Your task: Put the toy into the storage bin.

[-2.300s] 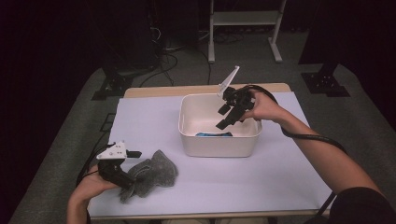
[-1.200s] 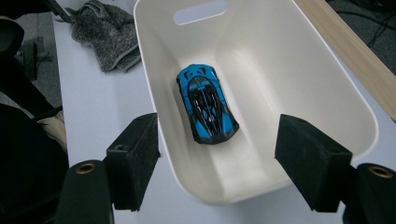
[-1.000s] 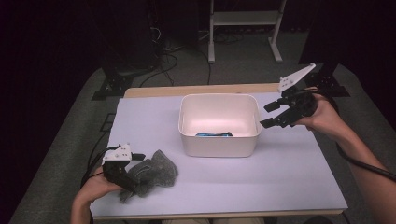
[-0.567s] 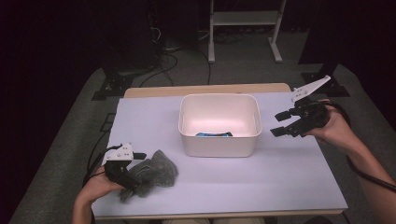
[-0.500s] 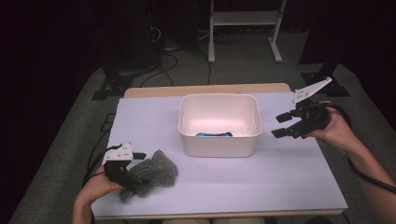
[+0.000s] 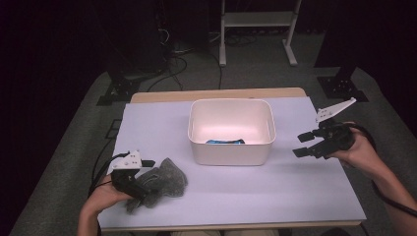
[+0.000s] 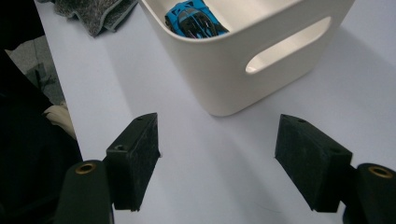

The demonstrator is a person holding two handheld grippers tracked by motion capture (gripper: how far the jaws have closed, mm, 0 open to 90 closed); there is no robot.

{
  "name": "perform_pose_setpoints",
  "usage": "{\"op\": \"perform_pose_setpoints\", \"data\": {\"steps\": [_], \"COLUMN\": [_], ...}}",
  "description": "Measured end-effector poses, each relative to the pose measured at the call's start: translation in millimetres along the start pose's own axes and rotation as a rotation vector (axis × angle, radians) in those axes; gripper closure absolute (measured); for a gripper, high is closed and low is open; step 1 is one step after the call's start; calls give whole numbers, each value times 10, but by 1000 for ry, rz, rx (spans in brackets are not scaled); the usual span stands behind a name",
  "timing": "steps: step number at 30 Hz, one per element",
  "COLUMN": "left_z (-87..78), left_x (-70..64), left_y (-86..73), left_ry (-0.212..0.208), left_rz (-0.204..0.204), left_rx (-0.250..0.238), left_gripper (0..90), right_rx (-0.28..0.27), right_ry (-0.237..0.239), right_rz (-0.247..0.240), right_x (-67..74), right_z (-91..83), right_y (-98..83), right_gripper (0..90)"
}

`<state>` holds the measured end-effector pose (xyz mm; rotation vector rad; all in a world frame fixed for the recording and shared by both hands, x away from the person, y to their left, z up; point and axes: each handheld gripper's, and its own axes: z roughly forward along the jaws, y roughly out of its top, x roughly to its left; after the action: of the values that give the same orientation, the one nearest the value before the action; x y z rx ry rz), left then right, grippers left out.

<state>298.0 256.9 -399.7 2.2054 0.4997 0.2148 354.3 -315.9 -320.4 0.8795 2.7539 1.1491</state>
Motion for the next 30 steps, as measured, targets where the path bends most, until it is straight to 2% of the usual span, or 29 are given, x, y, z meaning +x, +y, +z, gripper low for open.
{"op": "perform_pose_setpoints", "data": {"steps": [15, 30], "left_z": [2, 35], "left_x": [-7, -10], "left_y": [8, 9], "left_ry": [2, -8], "left_rz": [3, 1], "left_rx": [-3, 5], "left_gripper": [66, 65], "right_rx": [-11, -38], "right_ry": [21, 21], "right_rz": [58, 93], "right_x": [-51, -74], "right_z": [175, 307], "right_y": [-305, -517], "right_gripper": [286, 286]}}
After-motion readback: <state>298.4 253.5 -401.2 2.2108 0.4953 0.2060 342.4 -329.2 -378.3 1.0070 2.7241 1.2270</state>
